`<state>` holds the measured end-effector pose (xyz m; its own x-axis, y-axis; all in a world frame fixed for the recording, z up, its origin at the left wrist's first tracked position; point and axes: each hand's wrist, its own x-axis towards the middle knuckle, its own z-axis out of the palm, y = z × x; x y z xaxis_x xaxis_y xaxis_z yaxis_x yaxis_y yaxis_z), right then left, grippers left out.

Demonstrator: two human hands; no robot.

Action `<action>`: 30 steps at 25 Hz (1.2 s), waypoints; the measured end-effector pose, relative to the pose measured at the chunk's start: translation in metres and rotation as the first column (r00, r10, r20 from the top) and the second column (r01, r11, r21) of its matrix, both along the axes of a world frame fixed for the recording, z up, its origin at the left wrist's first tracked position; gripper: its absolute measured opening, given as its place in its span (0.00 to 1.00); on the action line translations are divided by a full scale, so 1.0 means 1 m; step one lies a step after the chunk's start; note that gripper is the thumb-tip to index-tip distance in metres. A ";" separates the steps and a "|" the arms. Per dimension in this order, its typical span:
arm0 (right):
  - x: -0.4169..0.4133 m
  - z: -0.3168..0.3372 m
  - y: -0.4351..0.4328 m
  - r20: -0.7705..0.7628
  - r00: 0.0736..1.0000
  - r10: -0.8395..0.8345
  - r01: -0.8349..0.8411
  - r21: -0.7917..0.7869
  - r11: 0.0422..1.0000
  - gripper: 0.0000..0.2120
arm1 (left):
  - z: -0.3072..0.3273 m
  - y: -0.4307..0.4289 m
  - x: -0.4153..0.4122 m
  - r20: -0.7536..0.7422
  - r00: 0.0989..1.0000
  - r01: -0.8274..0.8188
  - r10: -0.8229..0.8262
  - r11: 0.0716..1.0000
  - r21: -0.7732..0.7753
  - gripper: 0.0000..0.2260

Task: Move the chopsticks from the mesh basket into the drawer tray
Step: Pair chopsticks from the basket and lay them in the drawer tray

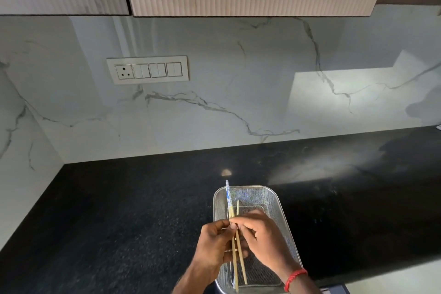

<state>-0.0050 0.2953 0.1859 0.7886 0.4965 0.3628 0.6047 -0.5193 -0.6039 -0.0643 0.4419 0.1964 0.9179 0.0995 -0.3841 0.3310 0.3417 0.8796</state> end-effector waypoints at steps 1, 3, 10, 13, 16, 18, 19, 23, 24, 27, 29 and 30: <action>-0.001 -0.001 0.000 -0.053 0.999 -0.012 0.015 0.069 0.997 0.14 | 0.000 0.002 -0.001 0.006 1.000 0.009 -0.009 1.000 0.008 0.08; -0.001 -0.008 0.002 -0.227 0.971 -0.080 0.138 0.253 0.958 0.12 | 0.000 0.004 -0.004 0.012 1.000 0.004 -0.005 1.000 0.019 0.07; 0.008 -0.051 0.015 -0.670 0.679 -0.300 0.371 -0.039 0.928 0.21 | 0.003 0.018 -0.013 0.016 0.998 -0.061 0.061 0.998 0.027 0.09; 0.008 -0.055 0.021 -0.712 0.650 -0.265 0.384 0.007 0.923 0.24 | 0.005 0.023 -0.018 0.001 0.999 -0.049 0.049 0.998 0.034 0.10; 0.011 -0.041 0.020 -0.761 0.603 -0.239 0.490 0.117 0.864 0.14 | 0.008 0.026 -0.019 -0.004 0.999 -0.039 0.039 0.999 0.032 0.10; 0.007 -0.027 0.011 -0.747 0.641 -0.173 0.535 0.274 0.799 0.08 | 0.010 0.027 -0.019 0.003 1.000 -0.019 0.019 0.999 0.027 0.10; 0.004 -0.019 0.005 -0.714 0.687 -0.135 0.524 0.358 0.773 0.08 | 0.010 0.027 -0.019 0.005 1.000 -0.009 0.009 1.000 0.027 0.11; -0.013 0.006 -0.010 -0.655 0.755 0.034 0.430 0.533 0.729 0.10 | 0.011 0.015 -0.021 0.016 0.999 0.048 -0.048 0.999 0.025 0.11; -0.018 0.009 -0.011 -0.656 0.753 0.050 0.418 0.535 0.734 0.10 | 0.011 0.010 -0.021 0.019 0.997 0.071 -0.072 0.997 0.037 0.11; -0.032 0.009 -0.014 -0.608 0.793 -0.038 0.427 0.510 0.747 0.09 | 0.013 -0.009 -0.019 0.025 0.989 0.141 -0.143 0.988 0.065 0.10; -0.038 0.011 -0.027 -0.587 0.800 -0.123 0.477 0.497 0.725 0.12 | 0.014 -0.026 -0.014 0.030 0.977 0.207 -0.210 0.974 0.090 0.09; -0.039 0.013 -0.036 -0.602 0.788 -0.129 0.502 0.508 0.700 0.15 | 0.014 -0.034 -0.012 0.031 0.971 0.234 -0.238 0.967 0.101 0.08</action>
